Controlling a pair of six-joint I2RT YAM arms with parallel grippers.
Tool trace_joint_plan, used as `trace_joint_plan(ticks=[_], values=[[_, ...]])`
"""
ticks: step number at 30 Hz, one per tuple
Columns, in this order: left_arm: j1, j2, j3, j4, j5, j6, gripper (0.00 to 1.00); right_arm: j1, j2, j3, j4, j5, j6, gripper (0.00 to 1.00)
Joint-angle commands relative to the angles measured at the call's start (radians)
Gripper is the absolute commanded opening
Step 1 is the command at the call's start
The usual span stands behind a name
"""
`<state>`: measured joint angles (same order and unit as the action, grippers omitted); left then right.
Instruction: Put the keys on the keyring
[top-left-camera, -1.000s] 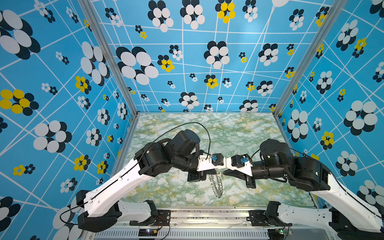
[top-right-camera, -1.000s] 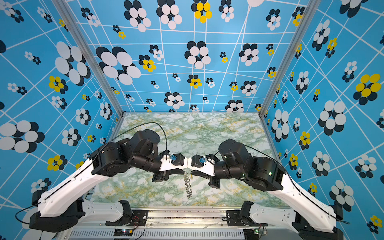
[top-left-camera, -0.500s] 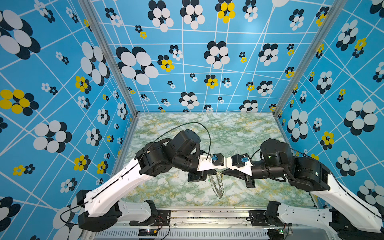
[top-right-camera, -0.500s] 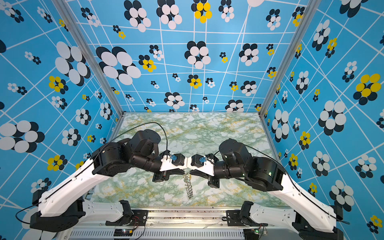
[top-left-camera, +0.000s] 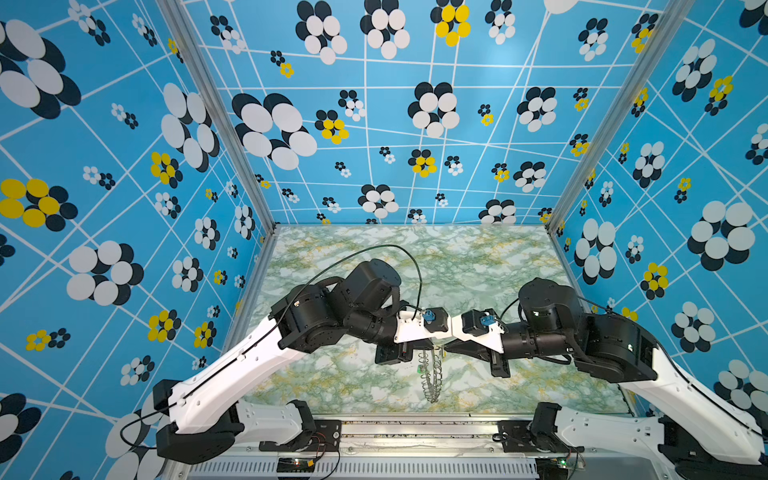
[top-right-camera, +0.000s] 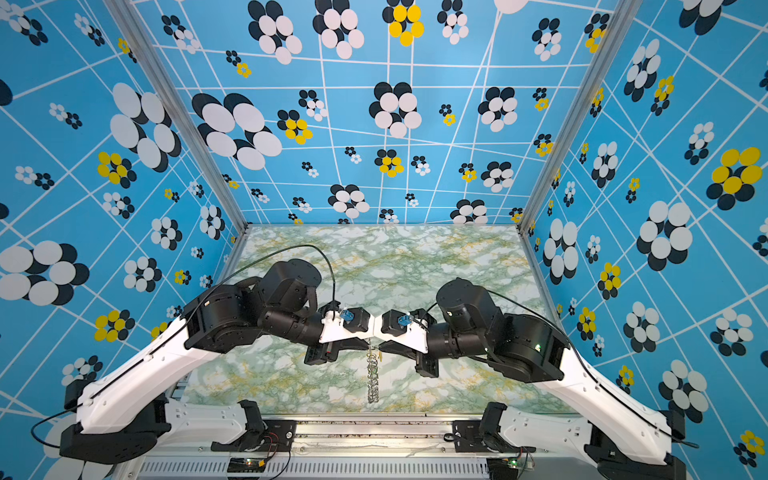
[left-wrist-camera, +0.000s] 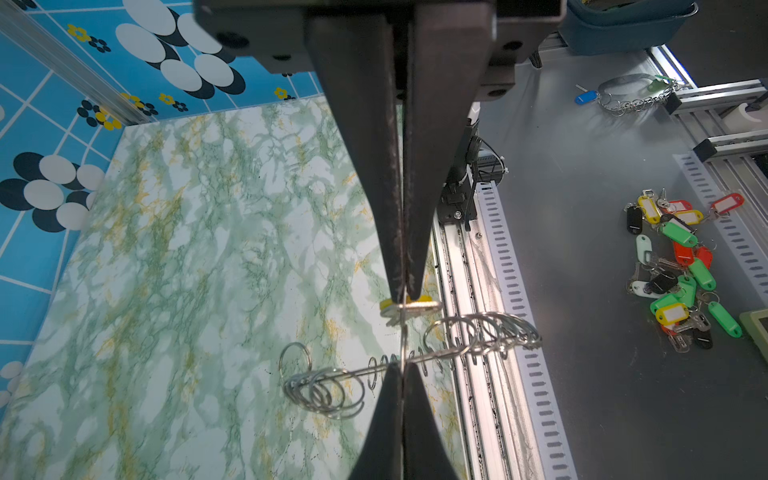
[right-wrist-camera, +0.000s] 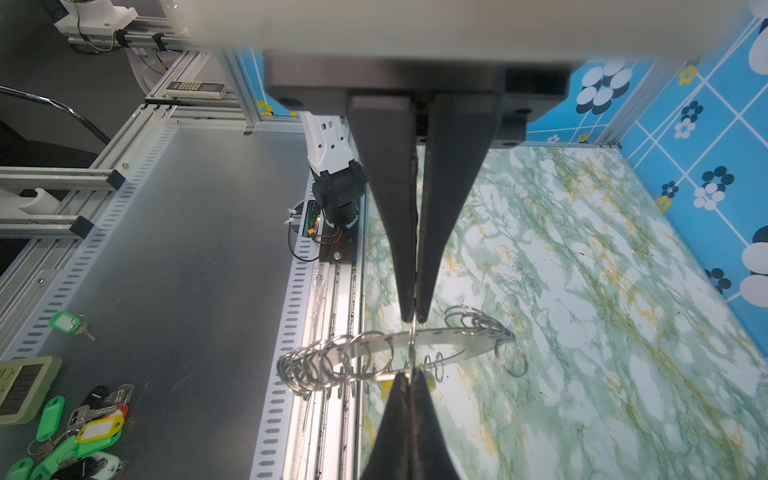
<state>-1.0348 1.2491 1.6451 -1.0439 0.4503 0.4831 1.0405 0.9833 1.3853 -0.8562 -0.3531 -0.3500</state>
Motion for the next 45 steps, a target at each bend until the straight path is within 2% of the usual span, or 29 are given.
trace_joint_plan(ticks=[1,14,18,25,45], values=[[-0.005,-0.003,0.041,0.026,0.022,-0.005,0.00,0.007,-0.004,-0.007,0.013,-0.044,0.018,0.00],[-0.005,-0.007,0.042,0.032,0.021,-0.008,0.00,0.007,0.006,-0.013,0.020,-0.068,0.026,0.00],[-0.004,-0.011,0.036,0.030,0.023,-0.009,0.00,0.007,-0.033,-0.028,0.043,0.009,0.029,0.00],[-0.004,-0.010,0.037,0.029,0.028,-0.010,0.00,0.006,-0.056,-0.042,0.066,0.038,0.038,0.00],[-0.005,-0.008,0.049,0.036,0.032,-0.009,0.00,0.007,-0.022,-0.045,0.073,-0.023,0.050,0.00]])
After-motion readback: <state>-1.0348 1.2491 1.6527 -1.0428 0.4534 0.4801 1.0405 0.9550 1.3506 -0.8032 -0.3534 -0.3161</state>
